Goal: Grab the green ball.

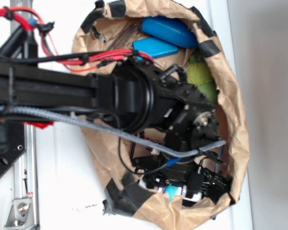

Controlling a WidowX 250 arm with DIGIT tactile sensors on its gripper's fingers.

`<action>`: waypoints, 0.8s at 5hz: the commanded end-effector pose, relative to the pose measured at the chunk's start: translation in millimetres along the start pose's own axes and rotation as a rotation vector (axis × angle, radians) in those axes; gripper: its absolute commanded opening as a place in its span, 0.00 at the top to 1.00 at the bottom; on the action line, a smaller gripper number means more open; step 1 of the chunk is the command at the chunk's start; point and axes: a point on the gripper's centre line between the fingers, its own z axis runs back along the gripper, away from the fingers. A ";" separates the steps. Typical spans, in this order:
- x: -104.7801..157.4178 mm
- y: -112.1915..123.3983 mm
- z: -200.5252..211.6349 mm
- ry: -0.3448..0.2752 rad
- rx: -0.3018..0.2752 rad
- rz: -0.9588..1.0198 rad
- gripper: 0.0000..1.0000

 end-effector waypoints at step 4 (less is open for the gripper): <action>21.3 28.4 165.2 -0.601 0.078 -0.357 0.45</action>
